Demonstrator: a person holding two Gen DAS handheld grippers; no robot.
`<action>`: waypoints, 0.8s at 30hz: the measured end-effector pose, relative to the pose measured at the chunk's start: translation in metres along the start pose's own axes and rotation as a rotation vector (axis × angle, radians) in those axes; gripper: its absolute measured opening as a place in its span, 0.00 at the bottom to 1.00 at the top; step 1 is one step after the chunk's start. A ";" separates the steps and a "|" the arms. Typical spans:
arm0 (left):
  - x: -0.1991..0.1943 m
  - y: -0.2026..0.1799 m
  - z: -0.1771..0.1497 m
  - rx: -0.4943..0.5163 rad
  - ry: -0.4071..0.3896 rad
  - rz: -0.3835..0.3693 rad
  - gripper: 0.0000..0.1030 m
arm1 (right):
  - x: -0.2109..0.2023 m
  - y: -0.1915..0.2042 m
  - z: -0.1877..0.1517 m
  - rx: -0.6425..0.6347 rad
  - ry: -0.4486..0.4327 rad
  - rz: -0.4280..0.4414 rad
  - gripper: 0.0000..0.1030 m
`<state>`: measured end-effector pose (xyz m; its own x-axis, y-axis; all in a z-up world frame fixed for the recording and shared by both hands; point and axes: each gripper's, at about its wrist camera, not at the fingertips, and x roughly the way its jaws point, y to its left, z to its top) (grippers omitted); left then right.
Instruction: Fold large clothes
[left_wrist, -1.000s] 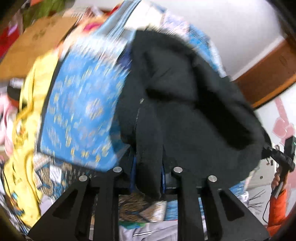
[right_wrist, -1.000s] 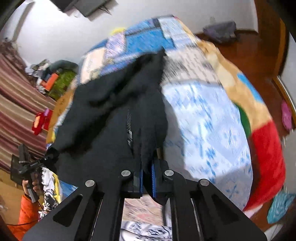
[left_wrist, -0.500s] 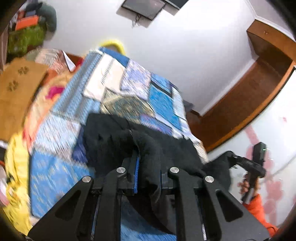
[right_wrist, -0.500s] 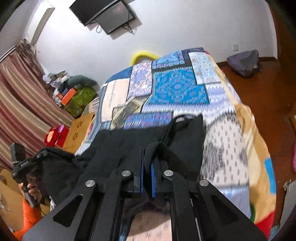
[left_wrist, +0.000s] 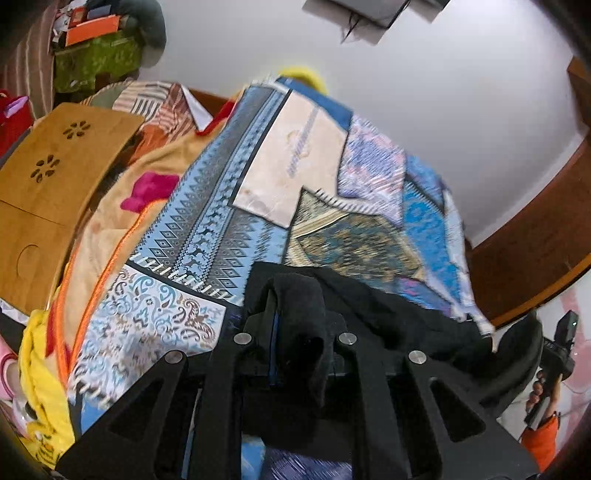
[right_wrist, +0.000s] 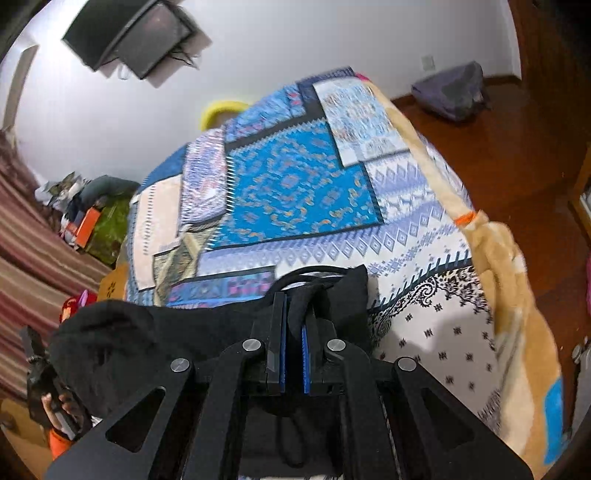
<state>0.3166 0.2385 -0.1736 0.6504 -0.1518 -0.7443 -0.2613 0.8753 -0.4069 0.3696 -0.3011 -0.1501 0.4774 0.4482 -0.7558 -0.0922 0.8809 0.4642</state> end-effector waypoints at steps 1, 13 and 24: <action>0.009 0.001 0.001 0.004 0.012 0.008 0.13 | 0.006 -0.003 0.000 0.003 0.012 -0.002 0.05; 0.061 -0.004 -0.002 0.102 0.069 0.160 0.28 | -0.004 -0.002 -0.004 -0.158 0.087 -0.071 0.08; 0.017 -0.009 0.003 0.182 0.042 0.271 0.55 | -0.040 0.001 -0.014 -0.159 0.081 -0.103 0.11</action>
<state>0.3322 0.2298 -0.1808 0.5434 0.0827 -0.8354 -0.2871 0.9534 -0.0924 0.3382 -0.3157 -0.1259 0.4204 0.3595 -0.8331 -0.1866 0.9328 0.3083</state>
